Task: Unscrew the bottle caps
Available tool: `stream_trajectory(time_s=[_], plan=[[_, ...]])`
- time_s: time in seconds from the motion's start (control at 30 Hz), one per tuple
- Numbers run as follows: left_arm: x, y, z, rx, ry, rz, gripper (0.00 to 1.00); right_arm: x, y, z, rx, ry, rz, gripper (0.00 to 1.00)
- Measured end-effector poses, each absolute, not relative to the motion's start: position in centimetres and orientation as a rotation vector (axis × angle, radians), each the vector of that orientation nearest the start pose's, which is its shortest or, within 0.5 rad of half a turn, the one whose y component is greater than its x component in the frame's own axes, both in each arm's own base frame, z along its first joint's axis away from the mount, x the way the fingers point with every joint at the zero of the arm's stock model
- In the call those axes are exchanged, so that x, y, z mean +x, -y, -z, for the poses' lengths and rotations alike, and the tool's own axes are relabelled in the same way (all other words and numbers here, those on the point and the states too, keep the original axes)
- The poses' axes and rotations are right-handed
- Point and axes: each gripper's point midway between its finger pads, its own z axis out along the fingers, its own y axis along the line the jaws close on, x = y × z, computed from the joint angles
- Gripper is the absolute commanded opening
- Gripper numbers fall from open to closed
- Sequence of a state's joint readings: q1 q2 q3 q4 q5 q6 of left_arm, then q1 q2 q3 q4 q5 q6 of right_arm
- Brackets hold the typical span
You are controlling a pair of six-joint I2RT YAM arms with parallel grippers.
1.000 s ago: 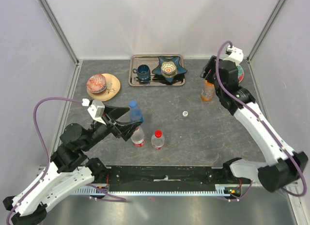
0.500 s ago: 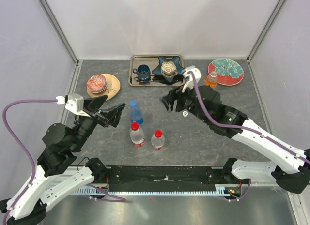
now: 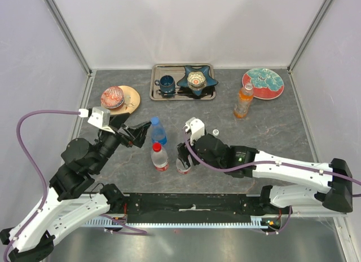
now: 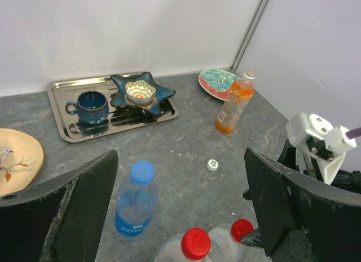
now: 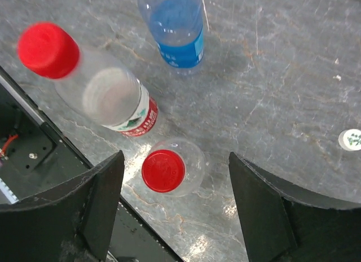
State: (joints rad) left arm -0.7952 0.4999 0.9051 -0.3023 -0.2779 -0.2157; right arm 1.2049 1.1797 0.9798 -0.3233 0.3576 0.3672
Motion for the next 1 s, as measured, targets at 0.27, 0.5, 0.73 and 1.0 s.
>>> stream_trajectory(time_s=[0.27,0.5,0.73,1.0], plan=[[19.7,15.1,-36.3,0.241,-1.525,0.619,1.0,17.2,-32.6,-18.3,-0.659,-2.031,-0.583,0.8],[19.7,15.7,-35.4,0.266,-1.543,0.628,0.99,17.2,-33.0,-16.9,-0.663,-2.044,-0.582,0.76],[19.6,15.9,-35.4,0.275,-1.542,0.638,0.99,17.3,-33.3,-16.2,-0.653,-2.05,-0.582,0.43],[19.5,16.0,-35.0,0.285,-1.549,0.641,0.99,17.6,-32.0,-17.0,-0.626,-2.075,-0.503,0.23]])
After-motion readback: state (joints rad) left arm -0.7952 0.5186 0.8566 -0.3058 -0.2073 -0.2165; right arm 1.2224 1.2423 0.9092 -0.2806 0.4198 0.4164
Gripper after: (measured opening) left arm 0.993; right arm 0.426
